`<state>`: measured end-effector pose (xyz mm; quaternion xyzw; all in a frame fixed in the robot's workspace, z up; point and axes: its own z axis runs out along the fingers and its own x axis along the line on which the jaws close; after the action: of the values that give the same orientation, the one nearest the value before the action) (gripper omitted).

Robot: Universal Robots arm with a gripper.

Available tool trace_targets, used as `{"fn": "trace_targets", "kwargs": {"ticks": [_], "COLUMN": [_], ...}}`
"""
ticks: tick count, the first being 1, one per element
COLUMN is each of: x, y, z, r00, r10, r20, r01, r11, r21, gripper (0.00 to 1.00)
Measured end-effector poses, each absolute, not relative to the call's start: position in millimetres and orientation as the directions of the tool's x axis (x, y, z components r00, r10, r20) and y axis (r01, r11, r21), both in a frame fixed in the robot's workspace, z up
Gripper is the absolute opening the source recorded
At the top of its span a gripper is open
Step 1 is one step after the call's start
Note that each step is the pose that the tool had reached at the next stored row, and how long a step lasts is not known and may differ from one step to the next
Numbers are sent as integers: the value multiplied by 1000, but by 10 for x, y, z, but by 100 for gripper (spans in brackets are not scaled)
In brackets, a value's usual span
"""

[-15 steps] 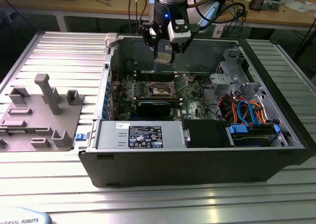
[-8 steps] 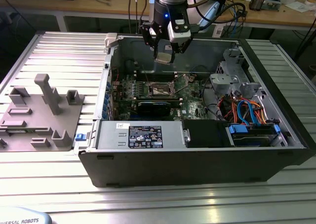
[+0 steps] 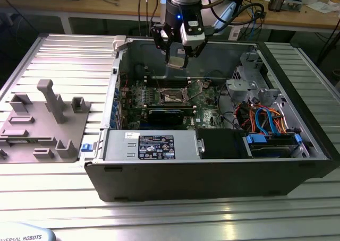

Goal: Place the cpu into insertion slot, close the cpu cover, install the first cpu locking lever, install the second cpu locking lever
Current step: 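Place the cpu into insertion slot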

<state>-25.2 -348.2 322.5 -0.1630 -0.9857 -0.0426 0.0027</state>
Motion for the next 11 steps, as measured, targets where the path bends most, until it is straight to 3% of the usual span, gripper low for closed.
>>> {"fn": "trace_targets", "kwargs": {"ticks": [11], "x": [-252], "y": [-3482], "z": [3224], "r00": [-943], "r10": [331], "r20": [19], "r01": [332], "r11": [940], "r21": [83], "gripper": [54]}}
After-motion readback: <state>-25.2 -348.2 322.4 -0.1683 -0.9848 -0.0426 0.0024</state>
